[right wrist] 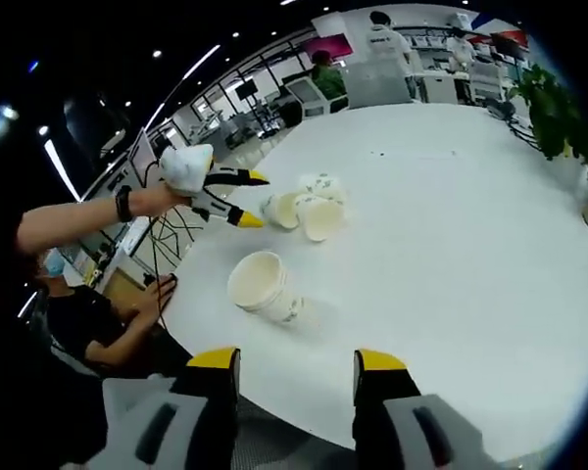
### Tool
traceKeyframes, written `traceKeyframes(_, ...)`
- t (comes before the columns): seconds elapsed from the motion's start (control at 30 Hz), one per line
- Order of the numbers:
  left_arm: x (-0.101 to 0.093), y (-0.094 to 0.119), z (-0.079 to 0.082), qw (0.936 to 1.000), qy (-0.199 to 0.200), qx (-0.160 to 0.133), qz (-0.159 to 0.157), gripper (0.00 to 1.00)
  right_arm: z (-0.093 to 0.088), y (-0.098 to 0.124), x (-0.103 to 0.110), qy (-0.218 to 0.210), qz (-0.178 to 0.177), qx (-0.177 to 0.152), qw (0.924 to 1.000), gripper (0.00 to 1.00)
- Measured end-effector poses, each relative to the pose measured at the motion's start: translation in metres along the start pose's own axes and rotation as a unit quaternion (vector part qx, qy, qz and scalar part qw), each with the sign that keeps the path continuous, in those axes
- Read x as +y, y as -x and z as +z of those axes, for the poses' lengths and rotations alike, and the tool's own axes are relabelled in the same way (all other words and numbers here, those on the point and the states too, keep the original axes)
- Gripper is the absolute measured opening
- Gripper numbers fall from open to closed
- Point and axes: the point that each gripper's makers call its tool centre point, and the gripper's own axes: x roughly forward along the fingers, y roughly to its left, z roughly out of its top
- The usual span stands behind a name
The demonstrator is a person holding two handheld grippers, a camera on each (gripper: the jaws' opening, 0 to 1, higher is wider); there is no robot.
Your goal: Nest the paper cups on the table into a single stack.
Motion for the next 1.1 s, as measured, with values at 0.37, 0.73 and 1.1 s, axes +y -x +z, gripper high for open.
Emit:
traceKeyframes(0.37, 0.004, -0.019, -0.015, 0.9988, -0.025, 0.032, -0.027, 0.56, -0.01, 0.004, -0.002, -0.012, -0.005, 0.006, 0.9999, 0.44)
traceKeyframes(0.73, 0.013, -0.034, -0.017, 0.9983, -0.025, 0.04, -0.034, 0.53, -0.019, 0.008, -0.003, -0.021, -0.005, 0.01, 0.9997, 0.44)
traceKeyframes(1.1, 0.0, -0.035, -0.023, 0.9981, 0.004, 0.044, -0.044, 0.36, -0.029, 0.007, -0.003, -0.022, 0.0, 0.022, 0.9995, 0.42)
